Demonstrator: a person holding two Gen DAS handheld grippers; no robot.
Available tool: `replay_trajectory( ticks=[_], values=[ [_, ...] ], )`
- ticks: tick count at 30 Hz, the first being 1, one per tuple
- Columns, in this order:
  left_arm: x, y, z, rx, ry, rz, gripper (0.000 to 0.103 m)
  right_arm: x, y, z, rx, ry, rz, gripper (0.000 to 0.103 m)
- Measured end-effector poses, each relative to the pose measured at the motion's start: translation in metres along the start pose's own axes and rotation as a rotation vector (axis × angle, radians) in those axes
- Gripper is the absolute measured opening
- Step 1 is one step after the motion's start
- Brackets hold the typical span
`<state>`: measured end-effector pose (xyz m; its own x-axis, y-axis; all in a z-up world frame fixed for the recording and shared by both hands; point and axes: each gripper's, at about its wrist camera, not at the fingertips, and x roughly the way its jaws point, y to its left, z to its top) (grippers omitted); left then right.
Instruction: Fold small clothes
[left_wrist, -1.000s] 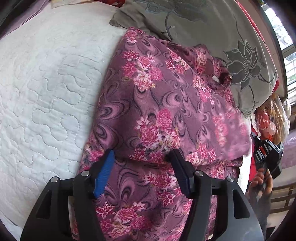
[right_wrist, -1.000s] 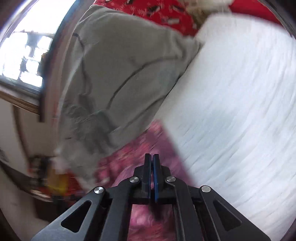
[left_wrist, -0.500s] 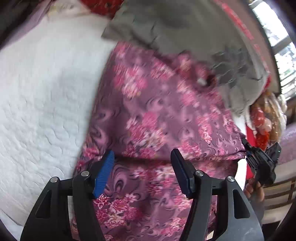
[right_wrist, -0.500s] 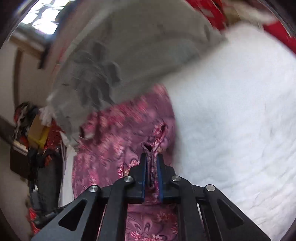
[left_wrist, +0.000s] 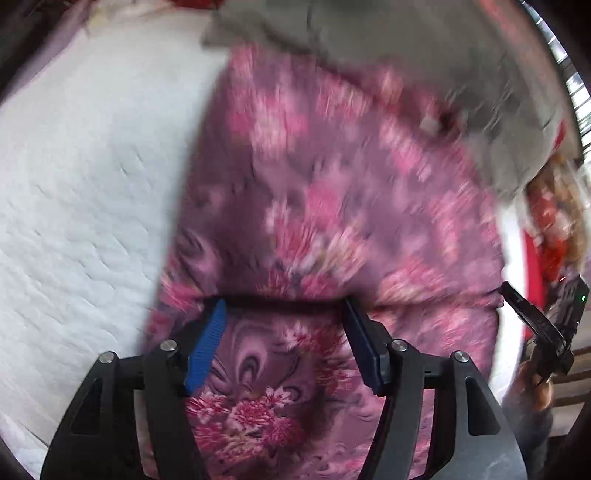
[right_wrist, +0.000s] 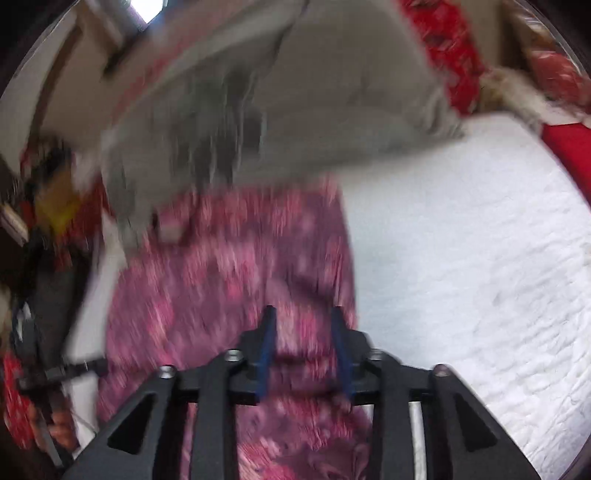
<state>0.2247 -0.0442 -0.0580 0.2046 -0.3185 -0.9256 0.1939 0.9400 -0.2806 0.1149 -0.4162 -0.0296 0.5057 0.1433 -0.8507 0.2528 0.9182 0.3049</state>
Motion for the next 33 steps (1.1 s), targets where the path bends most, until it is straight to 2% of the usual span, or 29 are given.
replay_trajectory(
  ticks=[1,2,3,6,8,12,18,25,29,31,33],
  values=[
    [0.000,-0.010,-0.004,0.053,-0.027,0.046,0.070,0.009,0.005,-0.005,-0.050,0.018,-0.057,0.036],
    [-0.001,-0.016,-0.006,0.083,-0.028,0.073,0.071,0.005,0.011,-0.006,-0.091,-0.004,-0.077,0.037],
    [-0.003,-0.021,-0.008,0.100,-0.023,0.094,0.071,0.004,0.015,-0.005,-0.108,0.015,-0.092,0.038],
    [-0.009,-0.021,-0.020,0.102,0.019,0.086,0.071,-0.004,0.018,-0.005,-0.100,0.103,-0.115,0.044],
    [-0.013,-0.018,-0.033,0.102,0.040,0.085,0.071,-0.006,0.015,-0.021,-0.125,0.186,-0.134,0.042],
    [-0.025,-0.009,-0.064,0.103,0.064,0.065,0.071,-0.026,0.021,-0.062,-0.226,0.203,-0.183,0.043],
    [-0.043,0.012,-0.109,0.102,0.130,0.044,0.071,-0.063,0.016,-0.120,-0.200,0.207,-0.155,0.043],
    [-0.079,0.071,-0.166,0.044,0.150,0.004,0.071,-0.117,-0.027,-0.195,-0.019,0.139,-0.038,0.044],
    [-0.087,0.094,-0.186,-0.028,0.174,-0.021,0.071,-0.129,-0.070,-0.247,0.073,0.138,0.014,0.050],
    [-0.087,0.108,-0.196,-0.089,0.195,-0.063,0.071,-0.131,-0.094,-0.268,0.126,0.150,0.047,0.052],
    [-0.087,0.116,-0.204,-0.144,0.207,-0.117,0.071,-0.121,-0.103,-0.282,0.187,0.152,0.100,0.052]
  ],
)
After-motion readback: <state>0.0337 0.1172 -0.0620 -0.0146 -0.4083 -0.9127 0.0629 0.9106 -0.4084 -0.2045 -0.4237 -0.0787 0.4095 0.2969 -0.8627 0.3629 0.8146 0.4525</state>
